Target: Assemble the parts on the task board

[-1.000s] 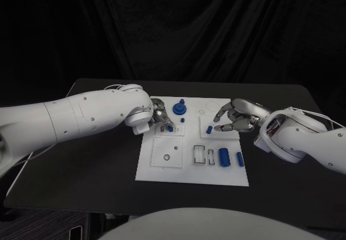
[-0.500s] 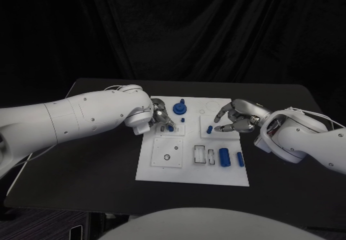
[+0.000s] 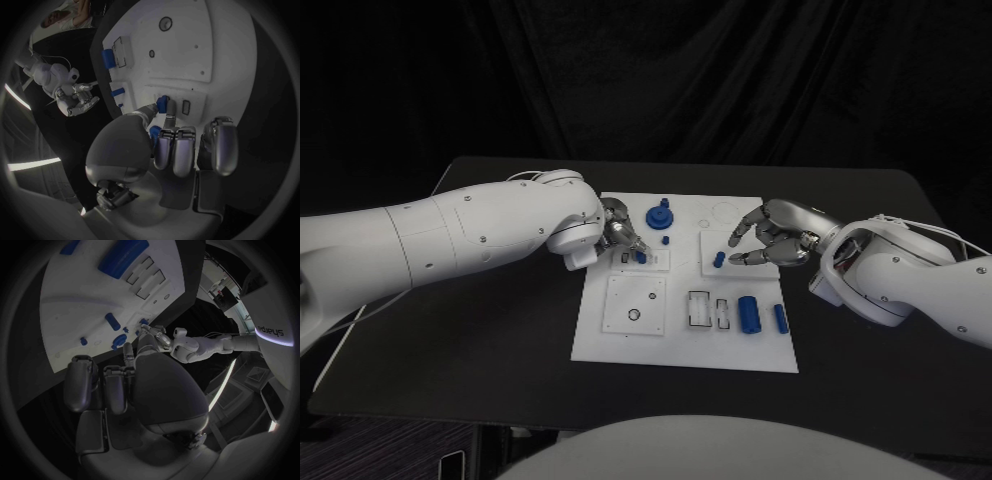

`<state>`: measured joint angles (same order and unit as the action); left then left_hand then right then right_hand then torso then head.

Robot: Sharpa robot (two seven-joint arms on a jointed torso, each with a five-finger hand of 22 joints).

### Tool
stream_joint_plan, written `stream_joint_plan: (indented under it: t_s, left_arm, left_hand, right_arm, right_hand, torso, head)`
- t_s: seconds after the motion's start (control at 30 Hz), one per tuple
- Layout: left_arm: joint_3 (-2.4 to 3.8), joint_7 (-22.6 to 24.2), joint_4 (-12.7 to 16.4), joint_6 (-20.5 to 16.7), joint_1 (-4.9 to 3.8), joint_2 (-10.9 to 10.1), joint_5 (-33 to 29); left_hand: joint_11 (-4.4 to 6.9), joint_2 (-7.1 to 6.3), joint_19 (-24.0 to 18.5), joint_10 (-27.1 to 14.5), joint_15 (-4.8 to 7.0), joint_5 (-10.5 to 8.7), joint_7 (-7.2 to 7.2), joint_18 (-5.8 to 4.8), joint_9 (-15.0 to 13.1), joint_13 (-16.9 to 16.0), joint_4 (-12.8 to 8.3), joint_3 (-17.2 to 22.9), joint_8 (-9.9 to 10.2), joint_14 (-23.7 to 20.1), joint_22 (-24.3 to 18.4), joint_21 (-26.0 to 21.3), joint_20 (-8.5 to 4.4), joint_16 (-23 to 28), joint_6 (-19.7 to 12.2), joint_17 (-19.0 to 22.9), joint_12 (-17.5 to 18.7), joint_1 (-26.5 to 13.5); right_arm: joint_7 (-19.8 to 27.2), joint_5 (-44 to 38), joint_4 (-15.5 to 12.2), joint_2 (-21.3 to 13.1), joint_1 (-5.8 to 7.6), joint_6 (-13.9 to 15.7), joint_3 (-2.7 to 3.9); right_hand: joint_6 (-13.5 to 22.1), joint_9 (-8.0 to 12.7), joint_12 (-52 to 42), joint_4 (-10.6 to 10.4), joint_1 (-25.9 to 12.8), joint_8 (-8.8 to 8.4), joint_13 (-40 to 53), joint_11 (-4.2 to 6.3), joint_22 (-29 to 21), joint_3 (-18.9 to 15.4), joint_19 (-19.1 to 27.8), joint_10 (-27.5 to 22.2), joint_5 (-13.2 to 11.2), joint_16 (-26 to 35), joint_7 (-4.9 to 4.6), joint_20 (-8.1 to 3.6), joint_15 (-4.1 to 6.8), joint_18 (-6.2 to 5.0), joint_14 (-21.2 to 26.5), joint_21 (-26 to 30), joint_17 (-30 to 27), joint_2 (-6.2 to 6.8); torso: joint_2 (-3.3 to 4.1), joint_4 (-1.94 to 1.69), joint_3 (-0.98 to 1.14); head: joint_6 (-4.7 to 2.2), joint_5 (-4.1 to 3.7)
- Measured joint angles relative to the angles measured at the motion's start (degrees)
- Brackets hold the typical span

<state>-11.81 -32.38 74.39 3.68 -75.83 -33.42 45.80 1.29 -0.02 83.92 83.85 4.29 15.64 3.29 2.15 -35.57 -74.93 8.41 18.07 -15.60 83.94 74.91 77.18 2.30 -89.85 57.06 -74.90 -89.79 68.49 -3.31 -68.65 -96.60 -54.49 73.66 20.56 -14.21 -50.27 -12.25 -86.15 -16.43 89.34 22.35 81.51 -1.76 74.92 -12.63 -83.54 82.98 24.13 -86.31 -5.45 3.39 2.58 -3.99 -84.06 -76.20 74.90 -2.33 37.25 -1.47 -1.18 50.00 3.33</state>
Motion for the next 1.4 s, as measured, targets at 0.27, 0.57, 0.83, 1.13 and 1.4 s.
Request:
stream_joint_plan:
  t_s: [0.27, 0.57, 0.83, 1.13, 1.4]
  left_arm:
    - [-0.02, -0.6, -0.05, 1.07, 0.21, 0.01, 0.02]
    - [0.1, -0.66, -0.19, 1.74, 0.15, 0.07, -0.06]
    - [0.11, -0.37, -0.33, 1.9, 0.15, 0.05, -0.16]
    - [0.13, 0.83, -0.38, 1.81, 0.15, -0.1, -0.29]
    - [-0.14, 1.35, 1.34, 0.65, 0.46, -1.8, -0.22]
  left_hand:
    - [-1.49, 0.15, -0.66, 0.15, -1.14, -12.01, 1.2, 0.0, -0.28, 0.0, 4.04, -6.04, 1.13, 0.11, 0.0, -0.91, 0.69, 0.0, -2.84, 0.0, 0.0, -6.05]
    - [-2.14, 0.36, -0.96, 0.1, -1.87, -12.52, 0.41, 0.0, -0.3, 0.0, 6.62, -10.28, 1.13, 0.03, 0.0, -1.65, 1.4, 0.0, -4.07, 0.0, 0.0, -9.11]
    - [-2.14, 2.73, -0.86, 0.09, -1.95, -0.78, 0.55, 0.0, -0.31, 0.0, 2.42, -8.17, 1.13, 0.11, 0.0, -1.88, 1.5, 0.0, -3.92, 0.0, 0.0, -4.14]
    - [-2.14, 2.69, -0.86, 0.09, -1.95, 5.3, 1.95, 0.5, -0.31, 0.0, -0.9, -5.41, 1.13, 0.1, 0.0, -1.87, 1.5, 0.0, -4.14, 0.0, 0.0, -1.46]
    - [-1.59, 1.48, -0.44, 0.22, -1.5, -7.49, 0.87, 0.49, -0.7, 0.0, 3.01, -10.13, -1.52, 0.12, 0.05, -1.39, 1.08, 0.0, -2.47, 0.0, 0.0, -7.26]
  right_arm:
    - [-0.24, -0.01, 0.01, -0.01, 0.0, -0.4, 0.0]
    - [-0.41, -0.01, -0.03, -0.04, 0.0, -0.73, 0.0]
    - [-0.52, -0.01, -0.04, -0.09, 0.0, -0.93, 0.0]
    - [-0.59, -0.01, -0.02, -0.05, 0.0, -1.06, 0.0]
    - [-0.67, -0.01, 0.01, -0.21, 0.0, -1.23, 0.0]
  right_hand:
    - [0.0, 0.18, 0.0, -0.17, -0.01, 0.0, 0.0, 0.0, 0.0, -0.16, 0.0, 0.0, -0.64, 0.06, 0.0, 0.0, 0.0, 0.0, 0.0, 0.0, 0.0, 0.01]
    - [0.0, 0.28, 0.01, -0.17, -0.03, -0.21, -0.01, 0.0, -0.01, -0.48, 0.0, 0.0, -0.95, 0.23, 0.0, 0.0, -0.01, 0.0, 0.0, 0.2, 0.0, 0.0]
    - [0.0, 0.27, 0.14, -0.17, -0.64, -0.21, -0.01, 0.0, -0.01, -0.48, 0.0, -0.01, -0.94, 0.23, 0.0, 0.0, 0.12, 0.0, -0.13, 0.21, 0.0, 0.01]
    - [-0.2, 0.36, 0.24, -0.17, -0.63, -0.21, 0.0, 0.0, -0.01, -0.48, 0.0, -0.01, -0.94, 0.23, -0.2, 0.0, 0.13, -0.01, -0.14, 0.34, 0.0, -0.01]
    - [-0.2, 0.48, 0.23, -0.32, -0.62, -0.21, 0.0, 0.0, 0.03, -0.63, 0.0, 0.0, -1.32, 0.23, -0.2, 0.0, 0.12, 0.0, -0.13, 0.43, 0.0, -0.01]
  torso:
    - [-0.03, -0.02, 0.0]
    - [0.01, -0.02, -0.01]
    - [0.05, -0.01, -0.01]
    - [0.05, 0.02, 0.0]
    - [0.05, 0.03, -0.01]
  head:
    - [0.0, 0.02]
    - [0.0, 0.04]
    - [0.0, 0.03]
    - [0.0, 0.15]
    - [0.0, 0.05]
